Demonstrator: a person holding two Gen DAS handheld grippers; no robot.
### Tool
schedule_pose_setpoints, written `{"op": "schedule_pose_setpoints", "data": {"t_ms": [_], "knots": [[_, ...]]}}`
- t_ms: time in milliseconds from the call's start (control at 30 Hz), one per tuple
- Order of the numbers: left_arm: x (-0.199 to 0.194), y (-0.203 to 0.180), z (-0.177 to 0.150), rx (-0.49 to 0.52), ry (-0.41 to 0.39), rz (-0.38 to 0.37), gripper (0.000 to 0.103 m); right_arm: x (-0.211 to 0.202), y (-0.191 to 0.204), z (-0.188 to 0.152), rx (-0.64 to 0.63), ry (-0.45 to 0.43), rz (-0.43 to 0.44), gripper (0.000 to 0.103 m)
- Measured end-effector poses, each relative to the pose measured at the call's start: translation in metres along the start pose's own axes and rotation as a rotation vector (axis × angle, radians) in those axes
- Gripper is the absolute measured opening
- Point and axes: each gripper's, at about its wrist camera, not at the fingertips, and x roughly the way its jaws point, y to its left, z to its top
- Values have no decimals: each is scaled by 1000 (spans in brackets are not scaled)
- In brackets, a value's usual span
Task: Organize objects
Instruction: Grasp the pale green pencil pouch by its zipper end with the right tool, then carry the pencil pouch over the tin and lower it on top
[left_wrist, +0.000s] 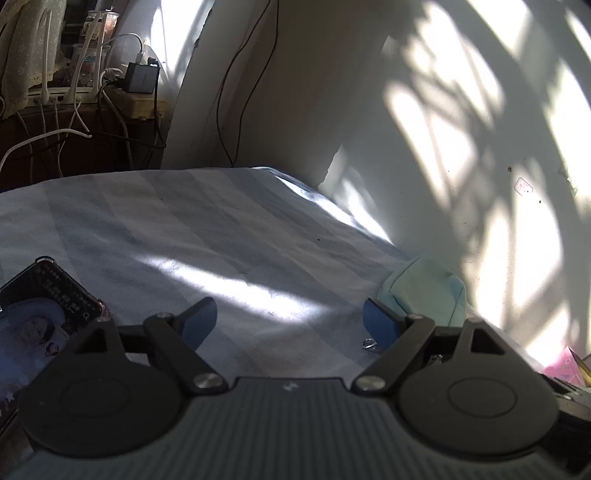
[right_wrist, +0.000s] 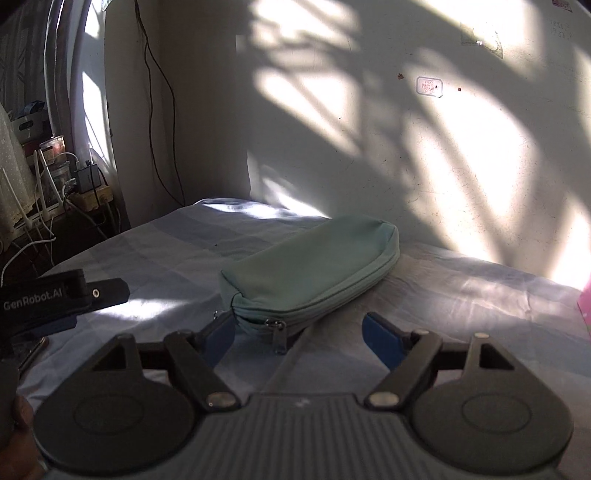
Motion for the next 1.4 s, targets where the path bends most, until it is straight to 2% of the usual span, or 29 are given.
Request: {"op": "schedule_pose_setpoints", "data": {"t_ms": [100, 200, 267, 333, 467, 667, 800, 900, 933, 1000, 1067, 1167, 1200, 1233, 1300, 1367, 1400], "knots": [[3, -4, -3, 20, 25, -23, 88, 30, 3, 6, 63, 65, -1, 79], [3, -2, -5, 9, 39, -41, 88, 45, -9, 7, 225, 108, 73, 79], [5, -1, -5, 0, 53, -50, 88, 53, -17, 7, 306, 125, 111, 75], [7, 0, -6, -3, 61, -48, 88, 55, -20, 8, 313, 114, 143, 58], [6, 2, -6, -11, 50, -34, 88, 50, -32, 9, 342, 129, 166, 44], [10, 0, -7, 11, 60, -16, 88, 1, -65, -9, 296, 150, 165, 40], [12, -3, -8, 33, 71, -19, 88, -60, -93, -40, 179, 227, 253, 42], [13, -13, -12, 86, 92, -61, 89, -109, -119, -67, 113, 309, 376, 44], [13, -18, -14, 110, 100, -86, 89, -123, -126, -74, 97, 317, 389, 45], [10, -31, -17, 156, 125, -158, 89, -169, -146, -90, 38, 298, 315, 47], [5, -46, -19, 198, 146, -235, 89, -208, -172, -100, 28, 241, 151, 48], [-5, -85, -25, 290, 165, -348, 91, -256, -227, -115, 198, 135, -114, 53], [-6, -96, -26, 317, 166, -367, 92, -267, -237, -119, 252, 104, -152, 53], [-5, -112, -27, 352, 170, -389, 92, -278, -246, -124, 303, 66, -169, 53], [4, -137, -27, 405, 166, -404, 94, -287, -245, -136, 332, 18, -124, 55], [19, -158, -25, 469, 164, -424, 96, -279, -224, -141, 281, 17, -78, 61], [31, -168, -25, 512, 174, -445, 96, -270, -209, -143, 254, 21, -57, 68]]}}
